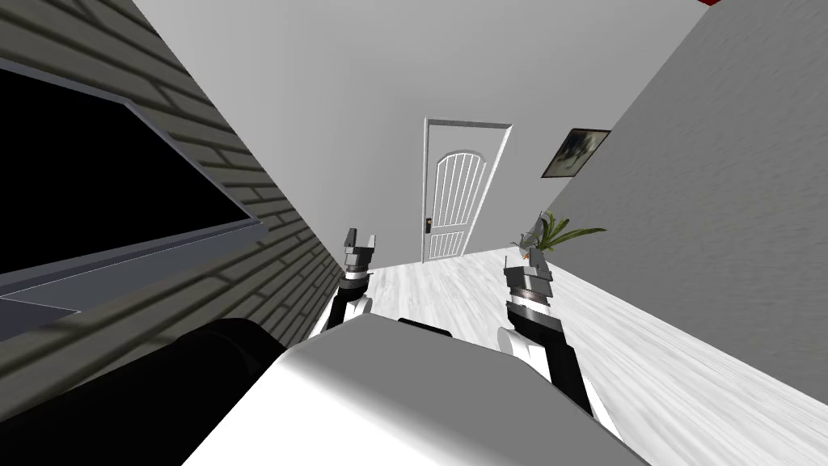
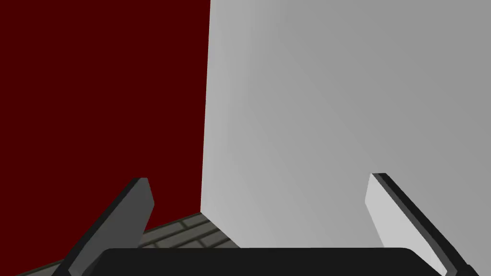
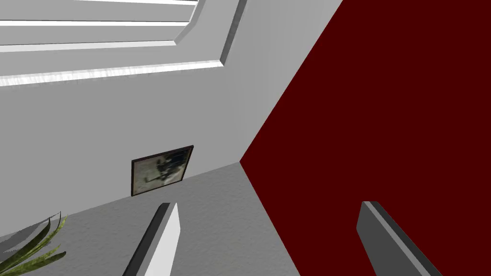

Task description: Pull the door open

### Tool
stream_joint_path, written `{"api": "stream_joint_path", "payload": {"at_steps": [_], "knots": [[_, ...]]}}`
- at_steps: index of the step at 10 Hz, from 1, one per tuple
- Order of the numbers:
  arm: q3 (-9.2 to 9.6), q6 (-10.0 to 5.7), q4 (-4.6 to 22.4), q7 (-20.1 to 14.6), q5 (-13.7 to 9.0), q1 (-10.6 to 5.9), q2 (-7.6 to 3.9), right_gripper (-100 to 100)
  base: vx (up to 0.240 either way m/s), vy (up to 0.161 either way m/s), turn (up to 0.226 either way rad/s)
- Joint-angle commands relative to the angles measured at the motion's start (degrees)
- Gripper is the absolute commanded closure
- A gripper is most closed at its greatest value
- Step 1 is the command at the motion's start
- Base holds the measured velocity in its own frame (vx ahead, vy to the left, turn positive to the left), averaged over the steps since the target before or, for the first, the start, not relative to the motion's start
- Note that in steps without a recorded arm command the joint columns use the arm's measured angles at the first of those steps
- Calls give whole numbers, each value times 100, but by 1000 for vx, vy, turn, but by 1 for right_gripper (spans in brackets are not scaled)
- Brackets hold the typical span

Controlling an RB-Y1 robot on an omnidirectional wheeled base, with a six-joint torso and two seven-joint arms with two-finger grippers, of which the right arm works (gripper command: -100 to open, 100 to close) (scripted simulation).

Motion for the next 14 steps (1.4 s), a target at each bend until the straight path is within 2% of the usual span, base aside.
{"api": "stream_joint_path", "payload": {"at_steps": [1, 3, 8, 14], "knots": [[9, -25, 155, 87, 155, -83, -47, -100, 102, 8, -11], [18, -48, 294, 165, 294, -157, -86, -100, 189, 18, -12], [58, -156, 961, 540, 962, -513, -233, -100, 171, 38, -15], [94, -254, 1557, 875, 1558, -831, -329, -100, 107, 27, -12]]}}
